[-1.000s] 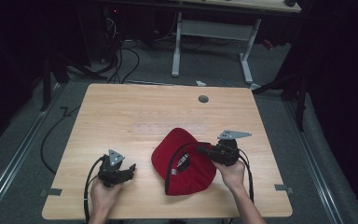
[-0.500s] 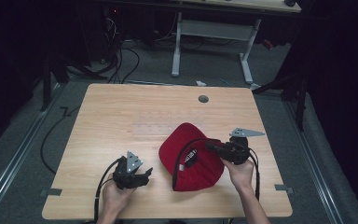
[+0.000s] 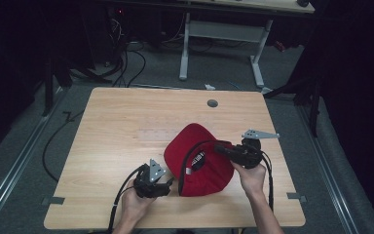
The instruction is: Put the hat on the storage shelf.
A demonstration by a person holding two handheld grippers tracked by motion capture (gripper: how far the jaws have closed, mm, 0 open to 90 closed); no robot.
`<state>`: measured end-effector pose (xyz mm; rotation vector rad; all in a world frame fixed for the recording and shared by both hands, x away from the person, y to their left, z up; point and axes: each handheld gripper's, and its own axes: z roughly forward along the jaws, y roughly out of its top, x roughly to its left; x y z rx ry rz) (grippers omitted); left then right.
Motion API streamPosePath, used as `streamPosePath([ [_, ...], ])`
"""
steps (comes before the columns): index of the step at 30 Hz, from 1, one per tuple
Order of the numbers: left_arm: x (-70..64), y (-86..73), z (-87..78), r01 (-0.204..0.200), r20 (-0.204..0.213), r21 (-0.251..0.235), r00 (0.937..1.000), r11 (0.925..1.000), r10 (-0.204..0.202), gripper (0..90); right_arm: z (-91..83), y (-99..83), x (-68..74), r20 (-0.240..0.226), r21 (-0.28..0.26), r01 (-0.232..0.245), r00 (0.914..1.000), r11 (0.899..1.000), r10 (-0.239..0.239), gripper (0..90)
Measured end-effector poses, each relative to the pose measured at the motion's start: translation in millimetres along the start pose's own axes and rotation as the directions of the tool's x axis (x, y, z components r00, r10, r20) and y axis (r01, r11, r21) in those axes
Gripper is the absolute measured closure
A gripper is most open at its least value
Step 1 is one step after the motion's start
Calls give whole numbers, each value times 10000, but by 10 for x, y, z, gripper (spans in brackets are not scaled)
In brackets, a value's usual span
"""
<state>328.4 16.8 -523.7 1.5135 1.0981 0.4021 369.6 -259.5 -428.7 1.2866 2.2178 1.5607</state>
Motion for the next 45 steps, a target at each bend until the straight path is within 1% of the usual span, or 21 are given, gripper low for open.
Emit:
streamPosePath([
  [5, -75, 8, 36, 50, 198, -91, 9998, 9999, -48, 278, 43, 25, 32, -103, 14, -29, 9999, 10000, 29, 824],
  [7, -93, 32, 36, 48, 232, -236, 9997, 9997, -42, 269, 54, 31, 44, -75, 24, 9, 10000, 10000, -8, 824],
  [11, -89, 83, 35, 46, 2, -491, 10000, 9988, -46, 231, 67, 22, 43, 146, 106, 22, 9999, 9999, -24, 824],
  [14, -80, 92, 21, -229, -275, -674, 9994, 9975, 211, 207, 62, 17, 47, 296, 187, 91, 9995, 9998, -97, 823],
  [15, -82, 94, 16, -309, -306, -703, 9991, 9970, 288, 200, 63, 15, 50, 340, 263, 132, 9993, 9996, -141, 823],
  [16, -84, 94, 8, -482, -329, -691, 9984, 9964, 460, 184, 65, 10, 55, 422, 334, 134, 9990, 9994, -148, 822],
  [19, -109, 75, -14, -984, -337, -696, 9948, 9927, 962, 162, 71, -23, 48, 490, 510, 132, 9987, 9986, -157, 821],
  [20, -118, 67, -14, -1003, -319, -715, 9947, 9924, 982, 162, 73, -37, 44, 502, 568, 75, 9987, 9984, -104, 821],
  [23, -133, 41, -10, -1246, -285, -581, 9920, 9905, 1232, 163, 76, -72, 29, 496, 667, -73, 9988, 9977, 40, 820],
  [25, -146, 27, -9, -1472, -276, -465, 9889, 9880, 1460, 169, 77, -84, 27, 510, 746, -154, 9986, 9971, 116, 819],
  [27, -158, 19, -4, -1627, -317, -448, 9864, 9857, 1614, 179, 73, -84, 32, 508, 791, -169, 9986, 9967, 129, 818],
  [29, -168, 20, -4, -1698, -308, -455, 9852, 9844, 1685, 186, 65, -82, 42, 456, 802, -264, 9987, 9964, 228, 817],
  [31, -171, 33, -14, -1785, -300, -451, 9837, 9829, 1773, 187, 65, -83, 47, 442, 783, -226, 9988, 9967, 192, 817],
  [33, -171, 53, -19, -1727, -240, -427, 9848, 9840, 1718, 188, 72, -88, 52, 445, 791, -227, 9988, 9966, 193, 817],
  [34, -167, 63, -23, -1762, -216, -408, 9842, 9835, 1755, 189, 72, -89, 53, 394, 805, -276, 9989, 9964, 244, 817],
  [35, -169, 77, -29, -1727, -140, -410, 9849, 9841, 1723, 195, 75, -91, 51, 277, 818, -358, 9991, 9960, 336, 817],
  [36, -172, 89, -31, -1769, -127, -409, 9842, 9834, 1765, 188, 81, -95, 47, 134, 818, -390, 9992, 9959, 381, 817],
  [38, -184, 109, -40, -1806, -90, -474, 9836, 9824, 1803, 190, 90, -101, 51, 206, 903, -414, 9990, 9951, 397, 818],
  [41, -183, 127, -61, -1947, -101, -452, 9809, 9798, 1944, 196, 95, -120, 33, 85, 877, -604, 9982, 9943, 599, 817],
  [45, -174, 131, -70, -2112, -133, -387, 9774, 9767, 2109, 219, 114, -144, 24, -215, 1047, -765, 9966, 9915, 792, 816],
])
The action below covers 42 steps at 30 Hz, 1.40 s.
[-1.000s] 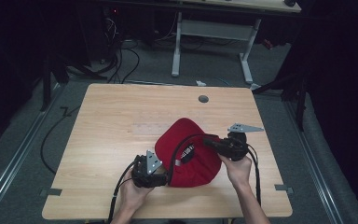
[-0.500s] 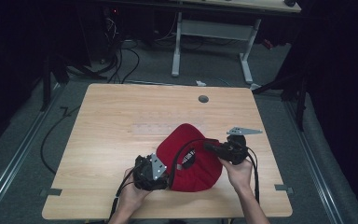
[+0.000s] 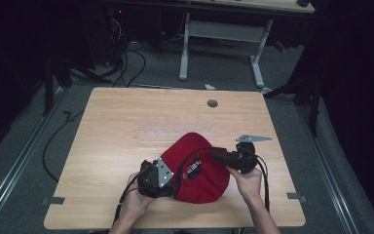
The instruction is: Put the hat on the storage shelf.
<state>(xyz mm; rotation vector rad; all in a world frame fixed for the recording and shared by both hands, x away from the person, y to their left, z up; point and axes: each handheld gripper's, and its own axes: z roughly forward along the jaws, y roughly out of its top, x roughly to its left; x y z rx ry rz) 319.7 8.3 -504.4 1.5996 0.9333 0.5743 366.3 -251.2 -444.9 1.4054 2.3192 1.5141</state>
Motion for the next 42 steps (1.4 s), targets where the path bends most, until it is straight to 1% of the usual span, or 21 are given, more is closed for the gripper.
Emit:
streamPosePath([
  [1, 6, 2, -5, -11, -12, 21, 10000, 10000, 12, 234, 4, 0, 2, -97, 59, -59, 9999, 10000, 59, 816],
  [3, 14, 10, -15, 42, 1, -39, 10000, 10000, -42, 278, 10, -6, 13, -143, 57, -84, 9999, 9999, 85, 817],
  [6, 38, 28, -30, 150, 59, -99, 9999, 9998, -149, 331, 23, -18, 47, -88, 7, -2, 10000, 10000, 3, 817],
  [7, 47, 34, -39, 193, 74, -111, 9998, 9998, -192, 345, 27, -19, 49, -141, 8, -16, 9999, 10000, 16, 816],
  [10, 73, 47, -63, 302, 109, -116, 9995, 9995, -301, 375, 47, -17, 35, -446, 83, -247, 9987, 9997, 251, 816],
  [14, 126, 61, -84, 415, 103, -132, 9991, 9991, -413, 432, 76, -20, 38, -598, 159, -239, 9979, 9996, 248, 815],
  [16, 151, 77, -82, 635, 186, -132, 9978, 9979, -632, 444, 80, -25, 54, -652, 58, -224, 9976, 9997, 227, 815],
  [18, 146, 63, -76, 215, 203, 47, 9996, 9998, -216, 482, 77, -21, 68, -678, -26, -169, 9976, 9999, 167, 813],
  [20, 135, 65, -80, 1, 228, 83, 9997, 10000, -3, 518, 75, -18, 65, -740, -38, -216, 9970, 9998, 213, 811],
  [23, 138, 96, -118, 218, 505, 38, 9985, 9998, -220, 569, 47, -19, 35, -808, -150, -155, 9966, 9998, 142, 803],
  [25, 130, 108, -129, 296, 625, 122, 9976, 9995, -303, 588, 38, -19, 21, -872, -207, -129, 9961, 9997, 111, 794],
  [27, 123, 121, -140, 247, 752, 271, 9968, 9993, -266, 613, 43, -16, 20, -861, -289, -61, 9963, 9996, 36, 782],
  [29, 112, 146, -149, 349, 917, 346, 9951, 9988, -379, 640, 47, -14, 6, -927, -373, -148, 9956, 9992, 113, 774],
  [31, 108, 169, -159, 300, 1078, 481, 9936, 9984, -350, 664, 47, -11, -8, -987, -426, -213, 9950, 9989, 170, 764],
  [36, 85, 190, -160, 347, 1392, 805, 9892, 9961, -457, 712, 36, -2, -41, -938, -532, -245, 9954, 9983, 195, 720],
  [37, 74, 190, -158, 356, 1421, 793, 9888, 9962, -466, 721, 35, -2, -44, -911, -546, -277, 9956, 9981, 226, 710],
  [39, 64, 194, -168, 191, 1456, 855, 9888, 9962, -315, 733, 35, 1, -53, -883, -590, -317, 9957, 9978, 264, 701],
  [42, 50, 206, -186, 162, 1510, 921, 9881, 9956, -300, 753, 30, 17, -81, -936, -684, -364, 9952, 9970, 299, 679],
])
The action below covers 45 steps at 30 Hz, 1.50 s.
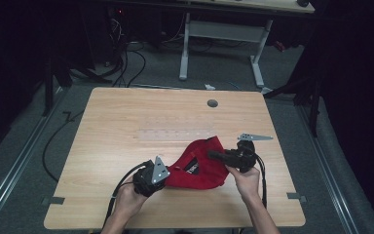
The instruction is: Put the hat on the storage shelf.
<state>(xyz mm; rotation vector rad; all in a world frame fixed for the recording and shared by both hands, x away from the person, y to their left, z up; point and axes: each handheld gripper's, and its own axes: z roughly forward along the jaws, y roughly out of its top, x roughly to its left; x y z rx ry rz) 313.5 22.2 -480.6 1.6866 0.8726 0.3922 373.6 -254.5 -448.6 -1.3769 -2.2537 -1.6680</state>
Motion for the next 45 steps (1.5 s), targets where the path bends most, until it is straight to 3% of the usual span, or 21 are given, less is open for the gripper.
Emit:
streamPosePath([
  [6, -50, 19, -51, -215, 113, 56, 9997, 9998, 214, 835, -103, 75, -7, 17, -660, -92, 10000, 9978, 94, 630],
  [11, -100, 58, -63, -343, 358, 166, 9988, 9993, 337, 850, -243, 115, -55, 22, -1281, -204, 9998, 9916, 209, 578],
  [17, -57, 87, -78, 75, 495, 18, 9987, 10000, -76, 855, -472, 90, -151, 104, -1963, -375, 9991, 9798, 403, 525],
  [19, -22, 108, -94, 422, 404, -148, 9983, 9990, -416, 857, -540, 76, -179, 284, -2081, -332, 9988, 9776, 400, 518],
  [22, 44, 136, -138, 806, 379, -304, 9961, 9963, -794, 857, -594, 32, -214, 664, -2004, -226, 9971, 9794, 366, 504],
  [26, 107, 167, -183, 1069, 341, -440, 9938, 9933, -1055, 856, -537, -89, -274, 1484, -1395, 88, 9888, 9902, 121, 498],
  [32, 209, 221, -244, 1527, 196, -749, 9882, 9854, -1517, 856, -338, -302, -393, 2376, -533, 141, 9714, 9985, -11, 483],
  [36, 275, 266, -279, 1996, 225, -996, 9799, 9748, -1983, 855, -222, -410, -469, 3038, -62, 294, 9524, 9995, -261, 456],
  [40, 332, 303, -302, 2223, 235, -1127, 9750, 9685, -2210, 855, -131, -515, -530, 3706, 317, 356, 9277, 9989, -449, 440],
  [45, 390, 341, -323, 2438, 214, -1303, 9698, 9610, -2431, 855, -59, -598, -580, 4576, 736, 575, 8851, 9956, -850, 415],
])
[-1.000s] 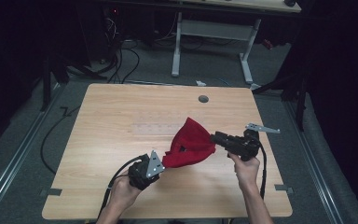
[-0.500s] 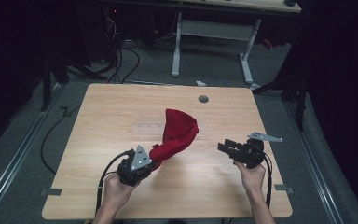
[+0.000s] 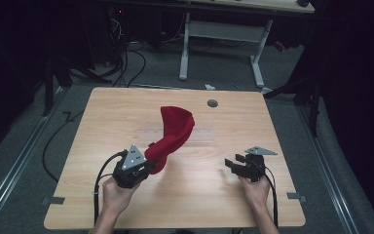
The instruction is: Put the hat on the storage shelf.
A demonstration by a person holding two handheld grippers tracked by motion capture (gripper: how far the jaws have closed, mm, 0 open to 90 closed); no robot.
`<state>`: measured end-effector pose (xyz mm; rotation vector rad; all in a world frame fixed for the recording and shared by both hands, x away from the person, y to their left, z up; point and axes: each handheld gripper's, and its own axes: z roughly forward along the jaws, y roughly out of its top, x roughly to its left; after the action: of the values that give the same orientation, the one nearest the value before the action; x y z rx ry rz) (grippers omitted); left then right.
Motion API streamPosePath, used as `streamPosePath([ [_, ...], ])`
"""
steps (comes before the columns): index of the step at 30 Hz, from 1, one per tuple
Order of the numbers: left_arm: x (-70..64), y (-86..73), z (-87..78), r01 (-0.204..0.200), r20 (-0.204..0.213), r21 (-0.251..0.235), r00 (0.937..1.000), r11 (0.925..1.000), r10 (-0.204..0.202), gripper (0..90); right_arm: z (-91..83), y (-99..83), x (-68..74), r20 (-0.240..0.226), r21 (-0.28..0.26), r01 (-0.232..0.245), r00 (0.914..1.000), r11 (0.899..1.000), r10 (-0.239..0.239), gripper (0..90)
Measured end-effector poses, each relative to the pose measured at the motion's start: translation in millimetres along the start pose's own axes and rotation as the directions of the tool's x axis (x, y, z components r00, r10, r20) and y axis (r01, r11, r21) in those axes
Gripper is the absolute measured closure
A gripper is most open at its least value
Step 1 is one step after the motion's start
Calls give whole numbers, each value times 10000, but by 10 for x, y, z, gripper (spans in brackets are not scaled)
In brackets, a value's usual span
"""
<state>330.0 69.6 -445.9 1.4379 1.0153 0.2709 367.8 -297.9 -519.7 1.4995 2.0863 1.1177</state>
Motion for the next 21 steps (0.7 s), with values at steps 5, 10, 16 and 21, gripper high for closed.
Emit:
streamPosePath([
  [5, 49, 53, -22, 248, -14, -211, 9997, 9995, -248, 855, 43, -48, 21, 778, 188, 579, 9952, 9981, -592, 404],
  [10, 108, 107, -39, 451, -77, -353, 9989, 9984, -454, 854, 85, -72, 57, 1215, 493, 898, 9880, 9947, -952, 392],
  [16, 159, 190, -53, 674, -57, -597, 9977, 9959, -678, 854, 96, -77, 61, 1291, 597, 1031, 9855, 9929, -1101, 381],
  [21, 230, 255, -69, 993, -86, -784, 9949, 9920, -1003, 854, 100, -84, 94, 1348, 676, 1193, 9826, 9906, -1275, 369],
])
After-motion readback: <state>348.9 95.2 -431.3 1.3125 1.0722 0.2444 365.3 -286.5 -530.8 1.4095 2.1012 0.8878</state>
